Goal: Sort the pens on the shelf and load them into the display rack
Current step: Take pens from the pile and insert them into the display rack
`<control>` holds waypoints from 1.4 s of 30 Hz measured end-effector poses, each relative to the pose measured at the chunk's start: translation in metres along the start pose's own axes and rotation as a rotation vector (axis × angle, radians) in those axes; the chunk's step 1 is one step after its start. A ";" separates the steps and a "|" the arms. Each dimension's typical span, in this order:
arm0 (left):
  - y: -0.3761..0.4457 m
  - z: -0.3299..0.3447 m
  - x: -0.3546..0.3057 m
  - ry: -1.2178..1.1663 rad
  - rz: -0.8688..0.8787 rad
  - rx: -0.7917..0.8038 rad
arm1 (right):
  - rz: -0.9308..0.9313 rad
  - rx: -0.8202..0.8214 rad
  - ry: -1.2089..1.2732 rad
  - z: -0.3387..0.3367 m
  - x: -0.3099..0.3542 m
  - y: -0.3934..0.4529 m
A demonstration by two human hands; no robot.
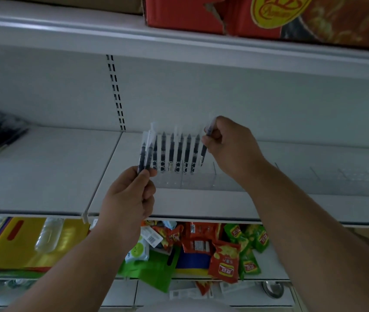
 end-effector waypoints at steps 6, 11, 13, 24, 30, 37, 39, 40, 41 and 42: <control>-0.003 -0.001 -0.001 0.009 0.015 0.002 | 0.062 0.068 -0.051 0.021 -0.019 -0.008; -0.003 0.003 -0.003 0.022 0.038 0.022 | 0.092 -0.089 0.003 0.003 -0.014 -0.020; -0.003 0.009 -0.005 0.042 0.045 0.049 | 0.070 -0.141 0.074 -0.006 -0.001 -0.027; -0.003 0.042 0.003 0.170 0.024 0.151 | 0.282 -0.033 0.698 -0.008 0.003 -0.038; 0.004 0.031 0.006 0.191 0.038 0.076 | 0.149 -0.336 0.447 -0.050 -0.014 -0.024; 0.003 0.033 0.008 0.194 0.022 0.080 | 0.037 -0.264 0.125 -0.039 -0.007 -0.019; 0.003 0.032 0.008 0.187 0.016 0.079 | 0.019 -0.244 0.078 -0.036 -0.003 -0.016; 0.003 0.031 0.008 0.184 0.015 0.079 | 0.014 -0.228 0.056 -0.034 -0.002 -0.014; 0.002 0.031 0.008 0.181 0.013 0.078 | 0.012 -0.205 0.032 -0.031 -0.002 -0.012; 0.002 0.030 0.008 0.180 0.013 0.079 | 0.014 -0.176 0.009 -0.026 -0.003 -0.010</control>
Point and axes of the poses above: each hand's wrist, its own y-axis towards the middle knuckle, its own z-axis out of the palm, x = y × z, the point moved 7 cm from there along y, towards the middle knuckle, and after that the axes turned 4 degrees about y, right-handed, at the moved point
